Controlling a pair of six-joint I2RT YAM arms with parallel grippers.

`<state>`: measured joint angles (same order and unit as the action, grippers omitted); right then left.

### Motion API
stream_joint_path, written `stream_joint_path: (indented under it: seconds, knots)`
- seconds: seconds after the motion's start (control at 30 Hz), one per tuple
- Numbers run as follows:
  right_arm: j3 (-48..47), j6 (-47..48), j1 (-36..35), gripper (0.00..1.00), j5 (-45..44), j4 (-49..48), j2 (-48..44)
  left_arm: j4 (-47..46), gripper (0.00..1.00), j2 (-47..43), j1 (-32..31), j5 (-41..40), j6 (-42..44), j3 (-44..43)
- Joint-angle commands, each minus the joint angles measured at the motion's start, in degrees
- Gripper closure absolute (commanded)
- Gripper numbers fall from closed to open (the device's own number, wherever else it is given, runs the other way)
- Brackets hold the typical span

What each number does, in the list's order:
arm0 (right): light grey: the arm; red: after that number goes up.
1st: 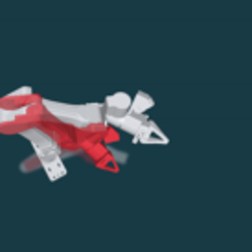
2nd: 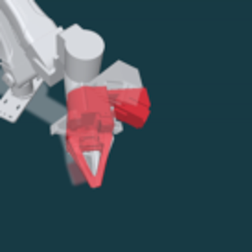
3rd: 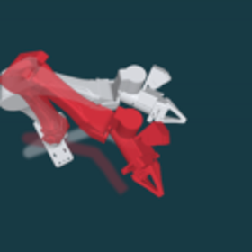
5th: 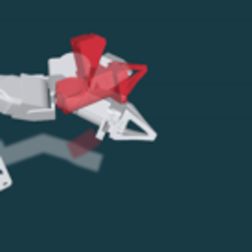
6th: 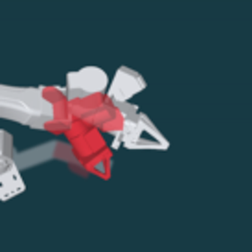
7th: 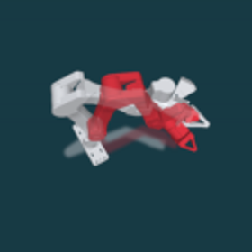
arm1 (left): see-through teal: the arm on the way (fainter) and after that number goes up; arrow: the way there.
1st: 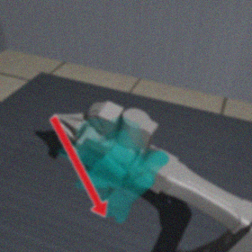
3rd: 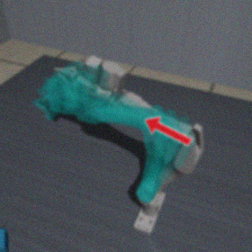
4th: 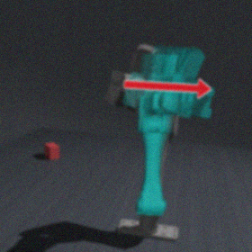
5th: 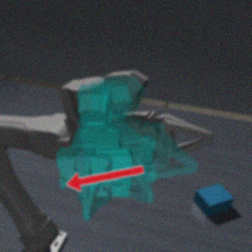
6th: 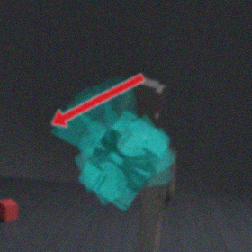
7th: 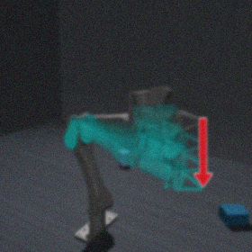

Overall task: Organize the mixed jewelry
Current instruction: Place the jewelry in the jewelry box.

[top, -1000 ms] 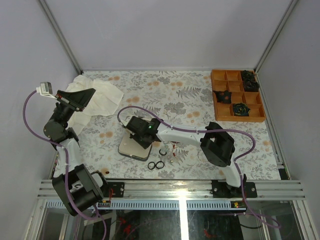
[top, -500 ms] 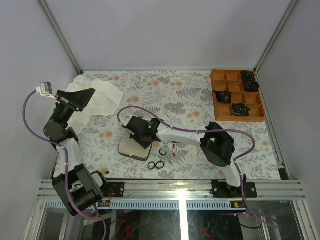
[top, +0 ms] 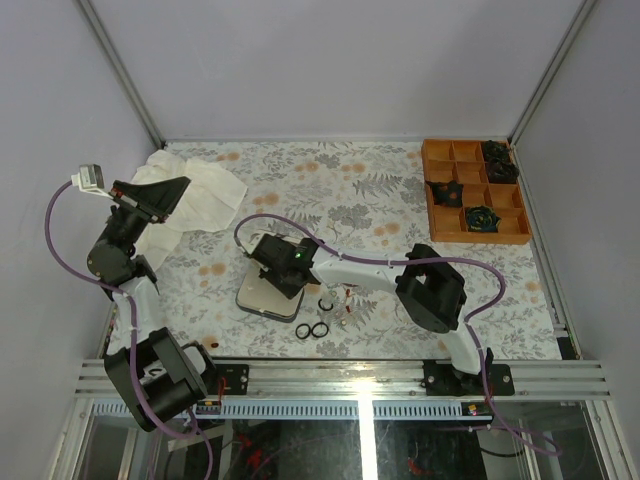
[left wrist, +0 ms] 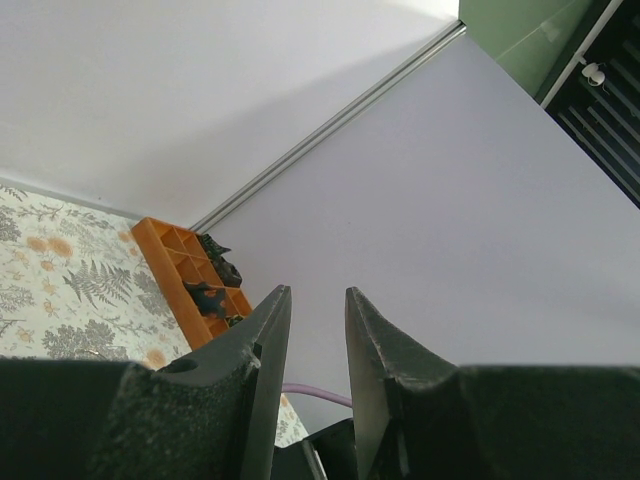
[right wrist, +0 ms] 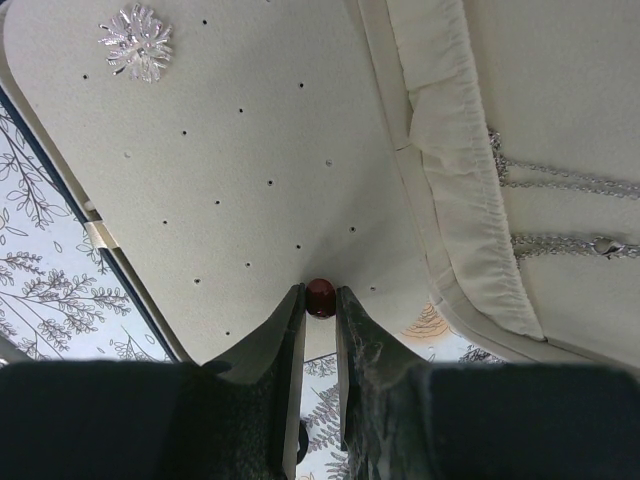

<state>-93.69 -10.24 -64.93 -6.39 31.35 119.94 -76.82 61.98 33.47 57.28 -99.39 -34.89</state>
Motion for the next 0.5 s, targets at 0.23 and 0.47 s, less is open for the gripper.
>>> stream_joint_path:
  seconds: [0.23,0.47]
  knots:
    - [-1.01,0.04,-0.46,0.71,0.26,-0.53,0.11,-4.25,0.72,-0.06,0.66,0.64,-0.51,0.71]
    - [-0.97,0.02,-0.46,0.64,0.07,-0.41,-0.28,-4.46,0.72,0.07,0.76,0.73,-0.70,0.62]
